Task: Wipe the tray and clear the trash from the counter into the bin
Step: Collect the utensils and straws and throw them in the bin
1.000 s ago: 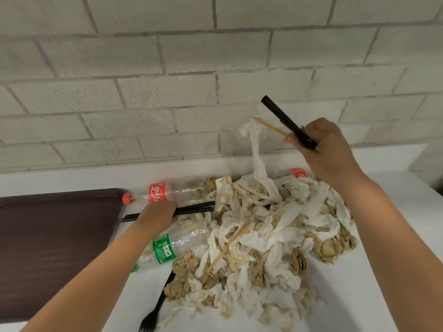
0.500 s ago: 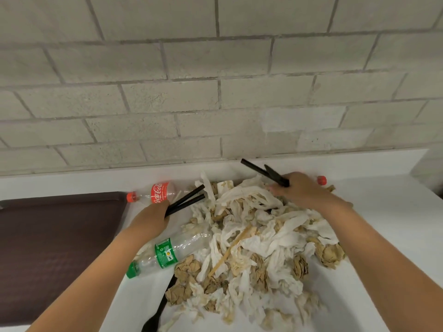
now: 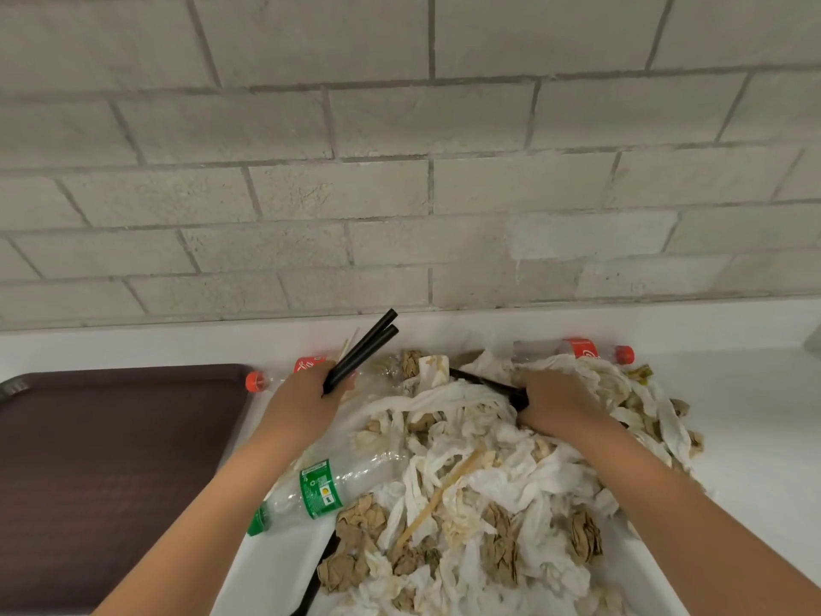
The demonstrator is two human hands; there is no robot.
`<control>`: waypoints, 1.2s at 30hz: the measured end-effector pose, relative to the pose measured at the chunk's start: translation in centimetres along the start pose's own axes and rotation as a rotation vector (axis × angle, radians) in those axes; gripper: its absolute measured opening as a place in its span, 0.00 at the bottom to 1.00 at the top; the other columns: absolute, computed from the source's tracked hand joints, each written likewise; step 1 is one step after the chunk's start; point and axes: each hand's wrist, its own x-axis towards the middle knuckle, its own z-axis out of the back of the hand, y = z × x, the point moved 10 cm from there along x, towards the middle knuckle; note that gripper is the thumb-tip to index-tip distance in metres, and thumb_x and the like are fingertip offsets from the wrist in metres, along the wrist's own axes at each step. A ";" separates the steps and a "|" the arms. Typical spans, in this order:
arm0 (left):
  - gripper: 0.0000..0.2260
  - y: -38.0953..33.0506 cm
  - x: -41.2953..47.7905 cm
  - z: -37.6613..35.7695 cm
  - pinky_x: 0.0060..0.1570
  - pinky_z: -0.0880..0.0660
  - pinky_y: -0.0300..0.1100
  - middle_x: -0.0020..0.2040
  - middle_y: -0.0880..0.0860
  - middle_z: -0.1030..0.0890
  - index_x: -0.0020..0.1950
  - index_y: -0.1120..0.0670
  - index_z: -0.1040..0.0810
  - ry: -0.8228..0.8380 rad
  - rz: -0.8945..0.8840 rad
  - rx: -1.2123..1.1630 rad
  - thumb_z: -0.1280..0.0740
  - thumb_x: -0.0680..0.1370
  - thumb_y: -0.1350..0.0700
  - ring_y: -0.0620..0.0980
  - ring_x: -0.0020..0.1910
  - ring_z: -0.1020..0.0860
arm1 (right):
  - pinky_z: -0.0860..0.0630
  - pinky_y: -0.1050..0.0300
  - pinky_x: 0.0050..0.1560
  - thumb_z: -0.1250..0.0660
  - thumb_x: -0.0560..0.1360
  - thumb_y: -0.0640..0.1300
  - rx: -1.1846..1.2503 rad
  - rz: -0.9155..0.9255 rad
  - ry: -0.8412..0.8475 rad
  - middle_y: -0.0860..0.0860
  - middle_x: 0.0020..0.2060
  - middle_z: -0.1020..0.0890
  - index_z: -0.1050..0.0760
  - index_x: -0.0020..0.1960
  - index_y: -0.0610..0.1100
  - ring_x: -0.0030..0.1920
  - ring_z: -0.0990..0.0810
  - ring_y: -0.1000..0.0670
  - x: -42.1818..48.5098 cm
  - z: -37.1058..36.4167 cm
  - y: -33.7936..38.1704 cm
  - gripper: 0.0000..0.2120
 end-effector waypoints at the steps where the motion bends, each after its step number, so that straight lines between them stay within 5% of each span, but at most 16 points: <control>1: 0.07 -0.5 0.3 0.1 0.33 0.32 0.34 0.33 0.45 0.25 0.42 0.45 0.26 -0.014 -0.010 -0.027 0.38 0.79 0.54 0.48 0.33 0.24 | 0.22 0.57 0.41 0.35 0.72 0.54 0.018 -0.017 -0.027 0.53 0.39 0.22 0.24 0.53 0.47 0.40 0.22 0.51 -0.5 0.7 -0.4 0.14; 7: 0.08 -2.2 1.3 -0.7 0.28 0.33 0.35 0.34 0.50 0.22 0.44 0.50 0.23 -0.028 -0.025 -0.080 0.39 0.80 0.51 0.47 0.28 0.26 | 0.32 0.61 0.27 0.34 0.74 0.57 0.316 -0.022 -0.223 0.54 0.31 0.22 0.21 0.54 0.51 0.30 0.24 0.54 -4.6 7.4 -1.8 0.14; 11: 0.11 -0.3 1.8 -1.6 0.29 0.31 0.39 0.32 0.49 0.24 0.41 0.51 0.24 -0.005 0.018 0.074 0.39 0.79 0.48 0.50 0.31 0.23 | 0.34 0.61 0.31 0.32 0.74 0.53 0.756 0.047 -0.441 0.48 0.29 0.21 0.20 0.48 0.44 0.28 0.27 0.53 -6.7 12.0 -2.5 0.13; 13: 0.13 1.2 1.8 -2.4 0.30 0.29 0.40 0.31 0.48 0.24 0.39 0.49 0.26 0.039 0.039 0.211 0.38 0.77 0.42 0.47 0.31 0.24 | 0.34 0.57 0.33 0.34 0.76 0.53 0.808 0.088 -0.560 0.42 0.30 0.23 0.22 0.43 0.40 0.28 0.28 0.51 -7.5 14.3 -2.4 0.16; 16: 0.13 2.9 1.7 -3.6 0.40 0.24 0.42 0.37 0.48 0.21 0.47 0.49 0.22 0.082 0.033 0.355 0.38 0.77 0.41 0.50 0.39 0.21 | 0.35 0.59 0.31 0.38 0.77 0.54 0.776 0.153 -0.628 0.49 0.28 0.30 0.25 0.41 0.40 0.27 0.30 0.55 -7.6 16.5 -1.2 0.17; 21: 0.12 4.7 2.2 -5.2 0.46 0.25 0.46 0.55 0.53 0.23 0.61 0.52 0.24 0.116 -0.011 0.561 0.41 0.80 0.53 0.55 0.50 0.21 | 0.30 0.54 0.32 0.38 0.78 0.51 0.494 0.308 -0.478 0.49 0.30 0.24 0.25 0.45 0.48 0.30 0.26 0.47 -5.2 16.9 3.4 0.08; 26: 0.12 5.3 2.2 -5.8 0.44 0.26 0.45 0.48 0.52 0.19 0.54 0.53 0.24 0.123 0.071 0.458 0.40 0.79 0.47 0.54 0.47 0.20 | 0.36 0.63 0.27 0.33 0.75 0.49 0.045 0.173 0.208 0.52 0.27 0.27 0.23 0.44 0.46 0.25 0.31 0.53 -1.8 9.7 5.5 0.06; 30: 0.11 5.1 2.2 -6.4 0.45 0.26 0.45 0.51 0.53 0.21 0.54 0.56 0.25 0.167 0.073 0.508 0.39 0.79 0.49 0.55 0.49 0.21 | 0.32 0.64 0.28 0.33 0.75 0.45 -0.055 0.163 0.485 0.52 0.28 0.25 0.23 0.43 0.51 0.27 0.29 0.53 -2.2 5.7 5.8 0.03; 33: 0.09 4.5 2.0 -6.6 0.44 0.27 0.45 0.51 0.54 0.22 0.56 0.57 0.26 0.196 0.021 0.598 0.40 0.79 0.54 0.55 0.50 0.21 | 0.35 0.63 0.31 0.36 0.76 0.48 -0.206 0.239 0.298 0.53 0.32 0.25 0.25 0.43 0.52 0.30 0.29 0.54 -0.9 6.7 6.5 0.04; 36: 0.10 4.3 1.7 -5.6 0.42 0.28 0.43 0.51 0.54 0.20 0.59 0.56 0.29 0.195 0.012 0.665 0.43 0.79 0.62 0.55 0.49 0.20 | 0.33 0.61 0.31 0.36 0.76 0.50 -0.079 0.266 0.066 0.53 0.31 0.24 0.25 0.40 0.51 0.30 0.27 0.54 1.3 8.4 7.1 0.07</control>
